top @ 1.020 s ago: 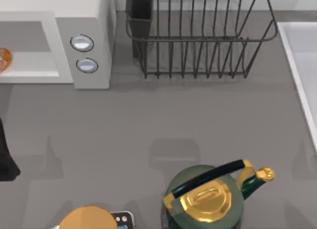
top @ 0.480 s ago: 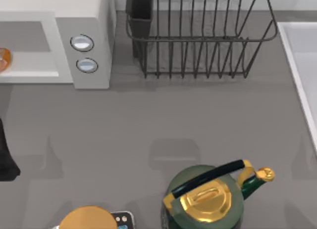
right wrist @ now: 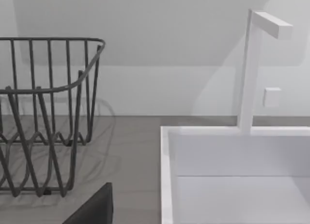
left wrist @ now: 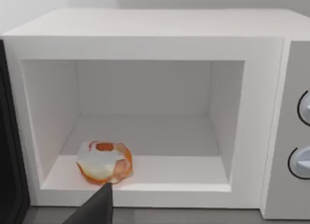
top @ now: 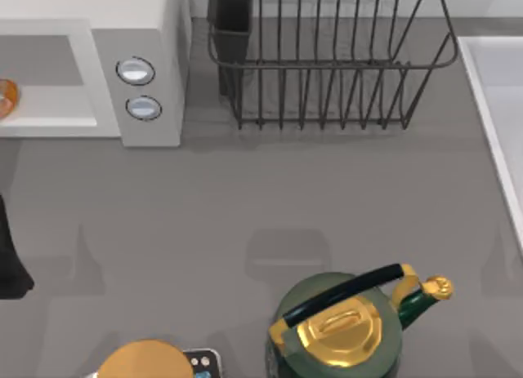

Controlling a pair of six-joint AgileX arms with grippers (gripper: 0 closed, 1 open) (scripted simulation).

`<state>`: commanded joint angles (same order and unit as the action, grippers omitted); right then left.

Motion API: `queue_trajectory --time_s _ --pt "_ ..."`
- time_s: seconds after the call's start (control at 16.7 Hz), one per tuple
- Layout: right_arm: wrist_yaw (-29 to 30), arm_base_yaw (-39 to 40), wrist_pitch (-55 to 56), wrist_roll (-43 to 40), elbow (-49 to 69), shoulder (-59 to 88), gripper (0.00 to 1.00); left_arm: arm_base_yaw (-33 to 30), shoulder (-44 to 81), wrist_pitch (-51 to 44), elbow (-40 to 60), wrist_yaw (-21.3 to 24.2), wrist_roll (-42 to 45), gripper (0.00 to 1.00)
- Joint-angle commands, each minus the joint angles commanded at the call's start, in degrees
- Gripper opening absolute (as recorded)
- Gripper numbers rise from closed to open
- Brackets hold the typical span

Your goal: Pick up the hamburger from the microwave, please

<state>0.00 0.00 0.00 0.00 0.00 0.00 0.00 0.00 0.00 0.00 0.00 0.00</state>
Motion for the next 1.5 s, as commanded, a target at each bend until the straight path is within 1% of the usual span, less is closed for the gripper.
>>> queue_trajectory --time_s 0.36,0.6,0.78,0.96,1.5 --pt "0.0 0.0 0.0 0.0 0.0 0.0 1.0 0.19 1.64 0.75 0.62 0.18 0.08 1.0" --pt "0.0 0.0 0.0 0.0 0.0 0.0 1.0 1.32 11.61 5.37 4.45 1.31 0.56 1.0" --pt "0.0 0.0 0.0 0.0 0.0 0.0 1.0 2.66 23.8 11.04 9.17 2.67 1.14 1.0" --pt "0.0 0.0 0.0 0.0 0.0 0.0 1.0 4.29 39.0 18.07 15.07 4.37 1.84 1.0" --pt "0.0 0.0 0.0 0.0 0.0 0.0 1.0 9.6 91.58 42.21 35.62 10.2 4.15 1.0"
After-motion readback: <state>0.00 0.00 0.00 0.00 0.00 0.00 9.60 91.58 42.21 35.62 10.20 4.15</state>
